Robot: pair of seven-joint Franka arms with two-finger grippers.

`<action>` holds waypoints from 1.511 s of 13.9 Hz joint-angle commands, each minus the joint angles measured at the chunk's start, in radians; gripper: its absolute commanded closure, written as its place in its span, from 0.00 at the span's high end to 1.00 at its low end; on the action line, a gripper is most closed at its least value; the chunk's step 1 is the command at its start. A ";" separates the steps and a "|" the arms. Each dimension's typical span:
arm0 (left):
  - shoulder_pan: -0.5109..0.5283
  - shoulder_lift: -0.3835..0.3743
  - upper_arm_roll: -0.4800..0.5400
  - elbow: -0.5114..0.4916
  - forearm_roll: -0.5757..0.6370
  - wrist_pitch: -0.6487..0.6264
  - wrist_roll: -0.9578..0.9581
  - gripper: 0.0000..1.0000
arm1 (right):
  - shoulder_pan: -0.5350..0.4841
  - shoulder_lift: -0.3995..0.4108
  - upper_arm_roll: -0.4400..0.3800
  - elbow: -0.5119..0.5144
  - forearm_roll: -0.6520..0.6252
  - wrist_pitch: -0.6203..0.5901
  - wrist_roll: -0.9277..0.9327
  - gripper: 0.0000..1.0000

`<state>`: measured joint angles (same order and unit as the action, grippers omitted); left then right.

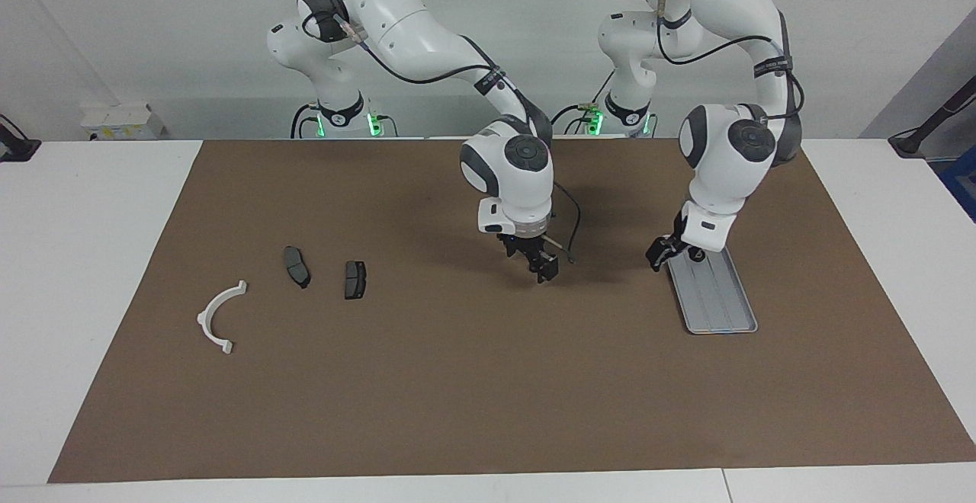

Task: Pick bearing gear from pile to tray

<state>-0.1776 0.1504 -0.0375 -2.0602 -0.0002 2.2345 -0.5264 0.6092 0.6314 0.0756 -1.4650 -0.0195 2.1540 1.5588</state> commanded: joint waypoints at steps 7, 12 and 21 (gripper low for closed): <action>-0.239 0.073 0.018 0.084 -0.006 -0.009 -0.311 0.68 | -0.190 -0.119 0.015 0.149 0.004 -0.235 -0.452 1.00; -0.368 0.230 0.018 0.243 -0.003 -0.021 -0.441 0.61 | -0.325 -0.199 0.010 0.149 0.001 -0.313 -0.921 1.00; -0.405 0.225 0.016 0.147 -0.001 0.051 -0.494 0.51 | -0.551 -0.285 0.003 0.164 -0.042 -0.446 -1.598 1.00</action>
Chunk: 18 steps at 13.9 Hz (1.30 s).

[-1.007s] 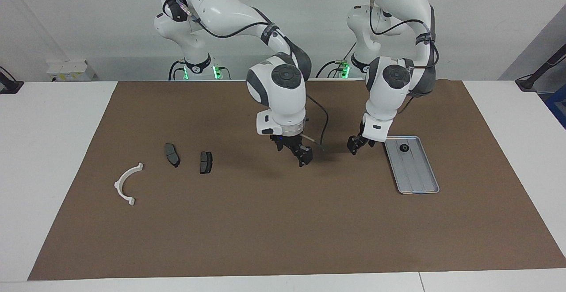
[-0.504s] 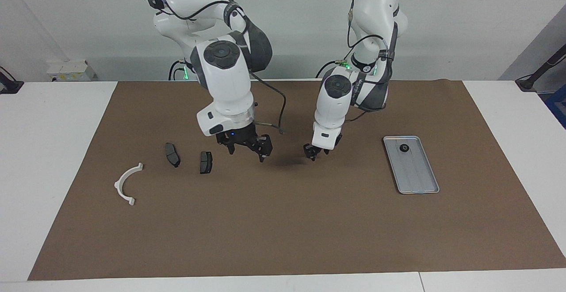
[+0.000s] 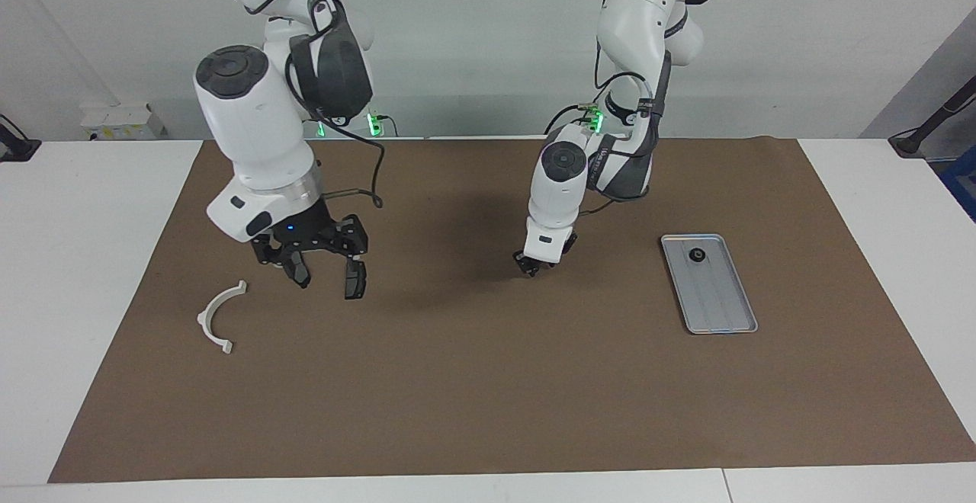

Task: Pick bearing gear from pile to tray

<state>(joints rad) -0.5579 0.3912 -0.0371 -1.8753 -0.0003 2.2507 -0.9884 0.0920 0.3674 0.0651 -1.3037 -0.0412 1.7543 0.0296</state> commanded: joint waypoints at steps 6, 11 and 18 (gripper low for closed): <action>-0.031 -0.015 0.016 -0.044 -0.001 0.049 -0.058 0.38 | -0.092 -0.071 0.013 0.081 -0.075 -0.203 -0.244 1.00; -0.016 -0.017 0.020 -0.024 0.002 -0.001 -0.076 0.06 | -0.095 -0.100 0.016 0.080 -0.061 -0.197 -0.243 1.00; 0.303 -0.204 0.059 -0.091 0.003 -0.155 0.464 0.06 | -0.113 -0.126 0.018 0.069 -0.055 -0.225 -0.246 1.00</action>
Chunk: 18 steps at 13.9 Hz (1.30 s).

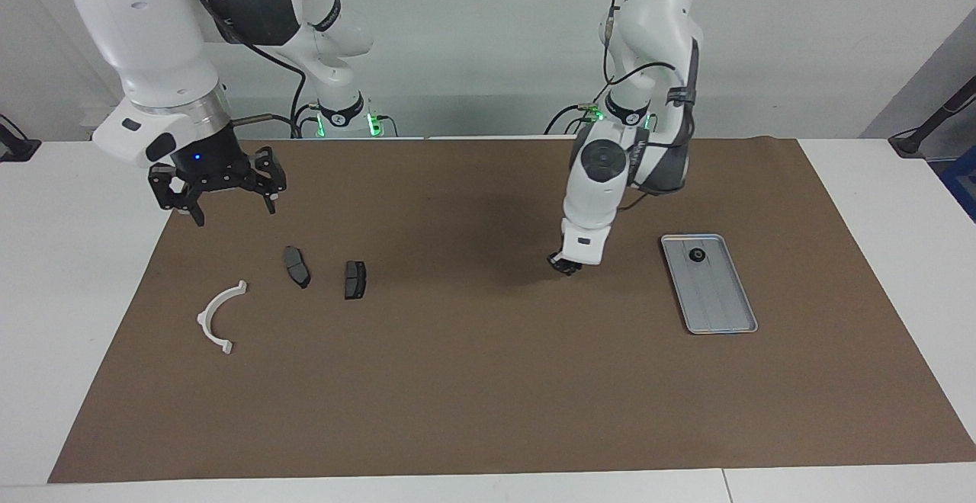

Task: Pick bearing gear from pile to tray

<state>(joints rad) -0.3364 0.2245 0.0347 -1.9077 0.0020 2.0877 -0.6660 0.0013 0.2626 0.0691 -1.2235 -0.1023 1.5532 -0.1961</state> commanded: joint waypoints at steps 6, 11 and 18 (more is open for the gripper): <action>0.267 0.025 -0.013 -0.076 0.000 0.161 0.457 0.07 | -0.011 -0.106 -0.001 -0.114 0.010 -0.009 -0.019 1.00; 0.304 0.074 -0.012 -0.068 0.001 0.241 0.474 0.07 | -0.020 -0.250 -0.014 -0.411 0.046 0.189 -0.009 1.00; 0.309 0.111 -0.010 -0.076 0.001 0.290 0.514 0.08 | -0.026 -0.310 -0.015 -0.435 0.068 0.186 0.053 1.00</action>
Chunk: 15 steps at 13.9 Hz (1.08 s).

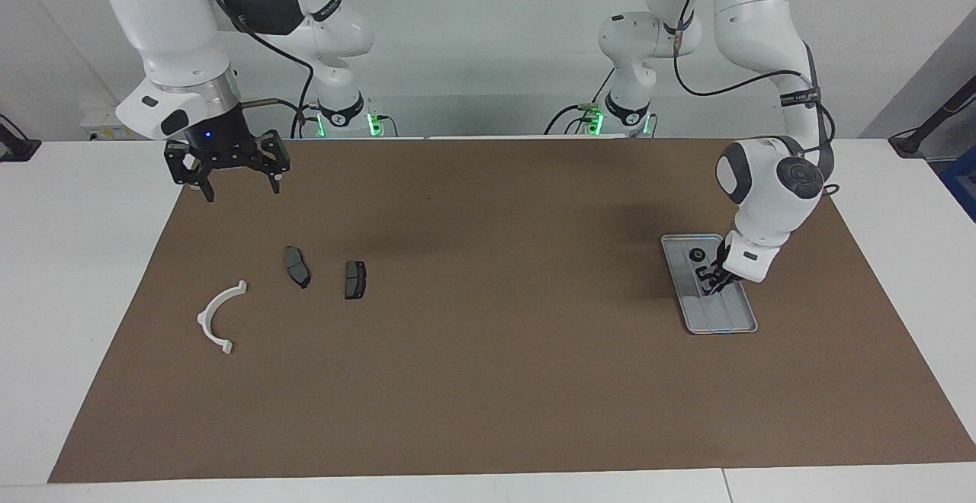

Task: Pick bearing gear from pile to tray
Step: 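Lower the second bearing into the tray and open the left gripper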

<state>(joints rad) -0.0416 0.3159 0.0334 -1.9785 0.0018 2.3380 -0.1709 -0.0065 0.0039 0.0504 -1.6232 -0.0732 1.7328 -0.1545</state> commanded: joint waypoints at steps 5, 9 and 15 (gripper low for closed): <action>0.017 0.022 -0.009 -0.007 0.001 0.040 0.037 0.12 | -0.010 -0.084 -0.015 -0.063 0.121 -0.042 0.130 1.00; 0.023 0.014 -0.006 0.015 0.001 0.002 0.036 1.00 | -0.001 -0.085 -0.017 -0.064 0.121 -0.038 0.135 1.00; 0.032 -0.208 -0.003 0.113 0.001 -0.389 0.036 1.00 | -0.013 -0.085 -0.018 -0.064 0.108 -0.044 0.087 1.00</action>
<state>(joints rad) -0.0144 0.2134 0.0367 -1.8701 0.0018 2.0843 -0.1497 -0.0064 -0.0561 0.0343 -1.6577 0.0268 1.6869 -0.0428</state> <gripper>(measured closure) 0.000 0.000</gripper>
